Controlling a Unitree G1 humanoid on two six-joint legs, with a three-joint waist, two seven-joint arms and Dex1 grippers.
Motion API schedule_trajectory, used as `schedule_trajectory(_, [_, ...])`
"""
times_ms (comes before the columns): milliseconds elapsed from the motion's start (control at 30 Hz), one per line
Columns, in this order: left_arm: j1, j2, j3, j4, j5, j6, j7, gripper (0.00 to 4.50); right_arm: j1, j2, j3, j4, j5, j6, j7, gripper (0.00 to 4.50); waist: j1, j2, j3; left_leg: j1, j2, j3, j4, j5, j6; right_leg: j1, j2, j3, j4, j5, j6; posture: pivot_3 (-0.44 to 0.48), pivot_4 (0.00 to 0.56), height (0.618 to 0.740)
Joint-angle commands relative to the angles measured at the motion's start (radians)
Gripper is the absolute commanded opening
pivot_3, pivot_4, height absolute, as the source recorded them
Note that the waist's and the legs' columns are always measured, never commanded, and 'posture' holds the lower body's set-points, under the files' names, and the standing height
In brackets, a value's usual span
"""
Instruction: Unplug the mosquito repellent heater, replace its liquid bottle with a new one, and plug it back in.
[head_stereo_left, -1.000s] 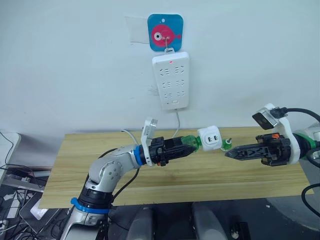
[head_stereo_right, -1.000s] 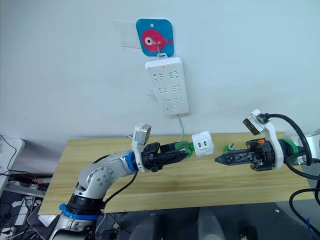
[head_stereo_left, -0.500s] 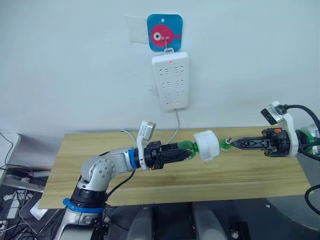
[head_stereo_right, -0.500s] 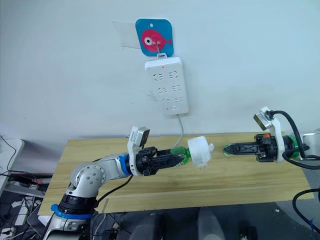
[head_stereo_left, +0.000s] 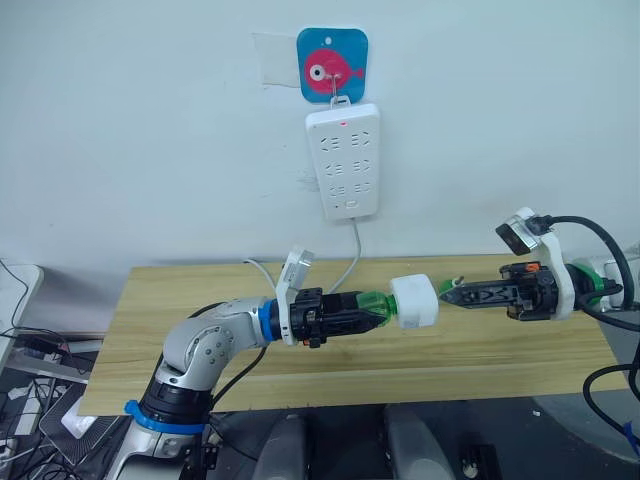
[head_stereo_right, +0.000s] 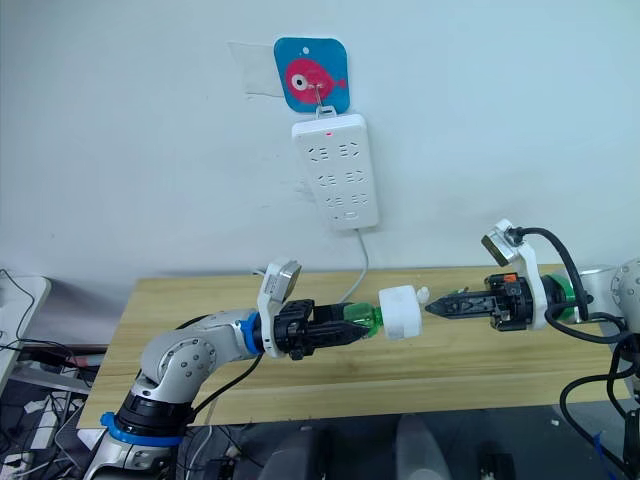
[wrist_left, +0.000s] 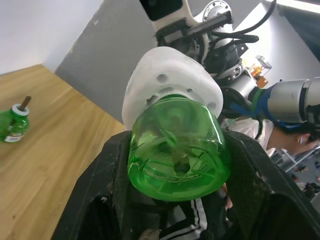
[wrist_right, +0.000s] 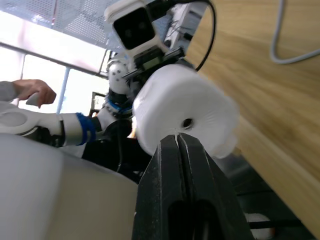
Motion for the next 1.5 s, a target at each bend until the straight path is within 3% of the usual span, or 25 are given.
schedule_trajectory(33, [-0.003,0.001,-0.001,-0.033,0.005,-0.024,-0.02,2.25,-0.004,0.019,-0.052,-0.045,0.065,0.039,-0.018,0.04,0.0,0.0,0.0,0.0,0.0,0.0,0.0,0.0,0.0,0.0,0.0,0.0,0.0,0.0,0.0,-0.159,0.227,0.74])
schedule_trajectory(267, [-0.004,-0.007,-0.008,-0.043,0.008,-0.015,-0.028,2.25,0.005,0.115,-0.06,-0.076,0.145,0.05,-0.134,0.04,0.0,0.0,0.0,0.0,0.0,0.0,0.0,0.0,0.0,0.0,0.0,0.0,0.0,0.0,0.0,-0.153,0.232,0.74])
schedule_trajectory(500, [0.003,-0.001,-0.004,-0.055,0.001,-0.005,-0.03,2.25,0.015,0.138,-0.061,-0.065,0.182,0.05,-0.196,0.04,0.0,0.0,0.0,0.0,0.0,0.0,0.0,0.0,0.0,0.0,0.0,0.0,0.0,0.0,0.0,-0.147,0.235,0.74])
schedule_trajectory(967, [-0.003,0.008,0.006,-0.071,-0.038,0.031,-0.032,2.25,0.016,0.078,-0.037,0.008,0.016,-0.011,-0.128,0.04,-0.001,0.0,0.0,0.0,0.0,0.0,0.0,0.0,0.0,0.0,0.0,0.0,0.0,0.0,0.0,-0.151,0.236,0.74])
schedule_trajectory(1500, [-0.005,0.007,0.007,-0.056,-0.017,0.015,-0.023,2.25,-0.008,0.097,-0.047,-0.018,0.097,0.05,-0.124,0.04,0.0,-0.001,0.001,0.0,0.0,0.0,0.0,0.0,0.0,0.0,0.0,0.0,0.0,0.0,0.0,-0.147,0.235,0.74])
